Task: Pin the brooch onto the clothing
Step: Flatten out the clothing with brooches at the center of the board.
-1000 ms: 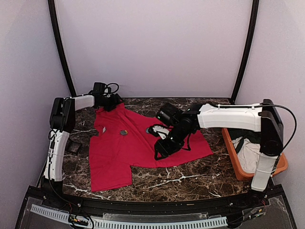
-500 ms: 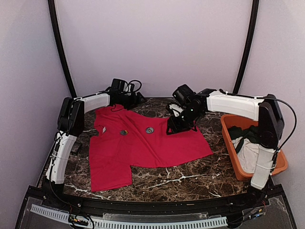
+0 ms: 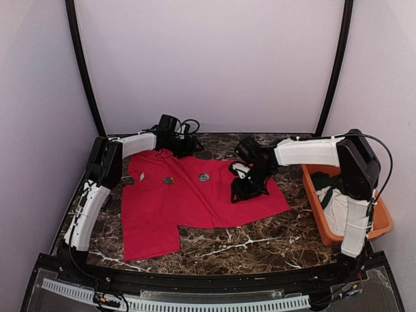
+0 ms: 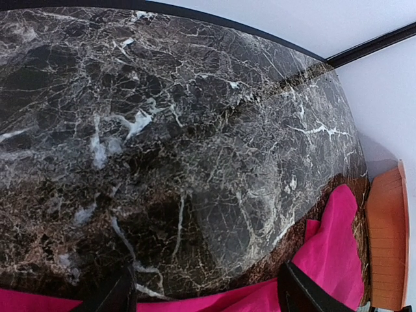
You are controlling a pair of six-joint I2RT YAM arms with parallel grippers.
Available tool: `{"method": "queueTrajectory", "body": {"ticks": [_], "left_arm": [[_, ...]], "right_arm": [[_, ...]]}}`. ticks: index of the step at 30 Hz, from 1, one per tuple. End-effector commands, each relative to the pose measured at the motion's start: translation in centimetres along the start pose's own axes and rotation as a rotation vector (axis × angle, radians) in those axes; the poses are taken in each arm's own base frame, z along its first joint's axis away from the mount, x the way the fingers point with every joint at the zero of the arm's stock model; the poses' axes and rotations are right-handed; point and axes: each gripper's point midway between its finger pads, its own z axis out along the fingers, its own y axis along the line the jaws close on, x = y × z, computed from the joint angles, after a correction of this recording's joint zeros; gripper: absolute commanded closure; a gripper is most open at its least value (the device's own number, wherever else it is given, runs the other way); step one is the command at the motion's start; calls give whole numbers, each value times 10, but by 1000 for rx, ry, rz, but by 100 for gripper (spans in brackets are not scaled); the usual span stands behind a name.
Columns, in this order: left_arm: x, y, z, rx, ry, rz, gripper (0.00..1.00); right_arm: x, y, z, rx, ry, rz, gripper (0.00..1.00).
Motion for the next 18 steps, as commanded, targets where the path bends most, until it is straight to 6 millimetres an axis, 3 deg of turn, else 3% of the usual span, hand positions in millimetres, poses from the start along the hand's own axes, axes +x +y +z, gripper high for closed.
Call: {"method": "queueTrajectory", "body": {"ticks": [1, 8, 18], "left_arm": [[30, 22, 9, -66, 91, -38, 26], [37, 36, 14, -104, 85, -22, 27], [45, 49, 19, -141, 98, 1, 28]], "right_arm": [[17, 0, 20, -27, 51, 22, 51], [60, 23, 35, -56, 162, -26, 52], [114, 66, 35, -89, 256, -73, 52]]}}
